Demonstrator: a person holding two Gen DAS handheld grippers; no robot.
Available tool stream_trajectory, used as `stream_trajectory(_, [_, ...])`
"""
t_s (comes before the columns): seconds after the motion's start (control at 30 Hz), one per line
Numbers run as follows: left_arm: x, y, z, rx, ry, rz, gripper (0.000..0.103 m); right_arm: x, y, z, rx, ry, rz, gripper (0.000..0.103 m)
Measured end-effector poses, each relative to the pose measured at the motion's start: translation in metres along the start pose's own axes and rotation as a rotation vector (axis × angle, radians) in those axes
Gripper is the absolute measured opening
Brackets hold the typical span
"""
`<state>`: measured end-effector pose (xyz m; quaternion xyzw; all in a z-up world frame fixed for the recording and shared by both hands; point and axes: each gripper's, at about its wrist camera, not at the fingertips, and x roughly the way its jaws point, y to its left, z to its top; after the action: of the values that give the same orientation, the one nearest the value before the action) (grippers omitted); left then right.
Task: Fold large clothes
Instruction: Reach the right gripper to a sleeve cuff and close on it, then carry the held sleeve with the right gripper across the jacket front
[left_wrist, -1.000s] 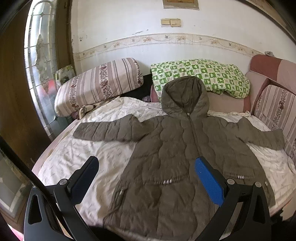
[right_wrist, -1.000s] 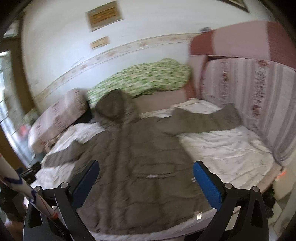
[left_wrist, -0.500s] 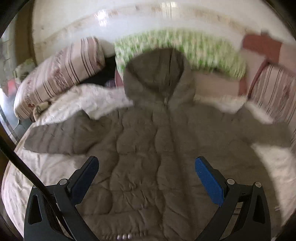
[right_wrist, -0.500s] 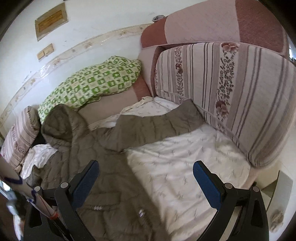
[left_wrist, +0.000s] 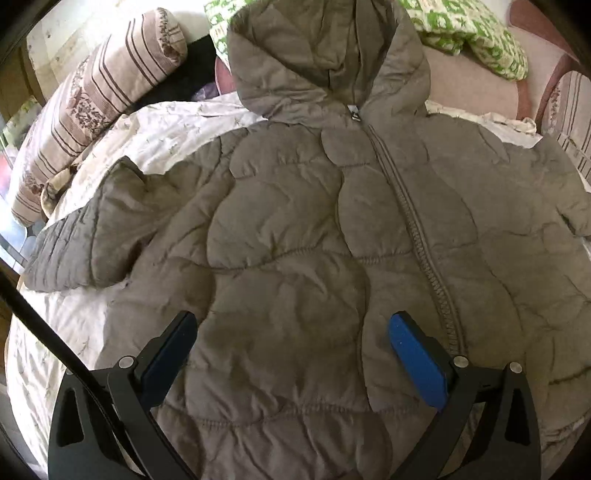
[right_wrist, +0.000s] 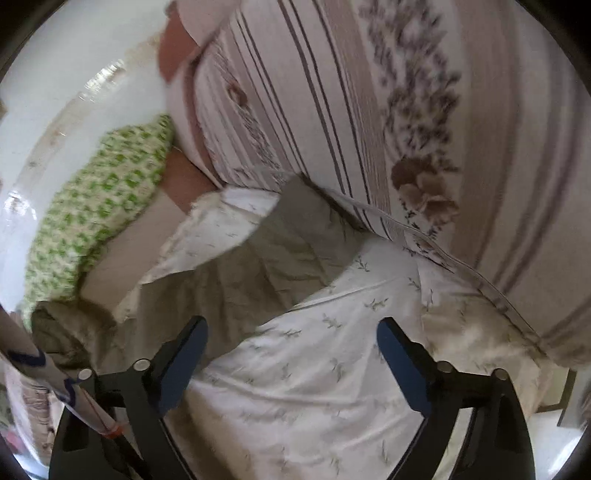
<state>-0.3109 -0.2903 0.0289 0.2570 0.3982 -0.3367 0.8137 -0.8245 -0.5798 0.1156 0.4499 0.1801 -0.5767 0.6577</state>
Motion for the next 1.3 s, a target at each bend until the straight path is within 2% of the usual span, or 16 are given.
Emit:
stream_trajectory(0.1, [0.002, -0.005, 0.0, 0.016, -0.007, 0.011, 0.103, 0.03, -0.002, 0.009, -0.007, 0.011, -0.042, 0.085])
stream_trajectory(0.33, [0.008, -0.006, 0.0, 0.023, -0.008, 0.009, 0.103, 0.082, -0.016, 0.036, 0.063, -0.014, -0.091, 0.083])
stream_trajectory(0.4, [0.009, -0.006, 0.001, 0.019, -0.011, 0.002, 0.103, 0.094, -0.018, 0.041, 0.055, -0.007, -0.129, 0.077])
stream_trajectory(0.6, [0.011, -0.004, 0.002, 0.014, -0.013, -0.013, 0.103, 0.119, -0.031, 0.048, 0.101, -0.015, -0.166, 0.074])
stream_trajectory(0.67, [0.012, -0.005, 0.002, 0.016, -0.014, -0.012, 0.103, 0.129, -0.033, 0.05, 0.095, -0.015, -0.175, 0.068])
stream_trajectory(0.73, [0.012, -0.007, 0.002, 0.023, -0.016, -0.007, 0.103, 0.136, -0.031, 0.052, 0.075, 0.002, -0.161, 0.04])
stream_trajectory(0.77, [0.012, -0.007, 0.002, 0.027, -0.018, -0.005, 0.103, 0.138, -0.031, 0.052, 0.06, 0.007, -0.181, 0.034])
stream_trajectory(0.8, [0.012, -0.007, 0.002, 0.029, -0.02, -0.004, 0.103, 0.135, -0.029, 0.052, 0.052, -0.005, -0.197, 0.022])
stream_trajectory(0.83, [0.013, -0.008, 0.002, 0.031, -0.02, -0.003, 0.103, 0.125, -0.028, 0.052, 0.063, -0.044, -0.17, 0.017])
stream_trajectory(1.0, [0.012, -0.007, 0.001, 0.026, -0.021, -0.008, 0.103, 0.082, -0.001, 0.056, -0.01, -0.139, -0.139, 0.014])
stream_trajectory(1.3, [-0.006, 0.005, 0.004, 0.008, -0.069, -0.003, 0.103, -0.02, 0.069, 0.052, -0.11, -0.237, -0.008, 0.013])
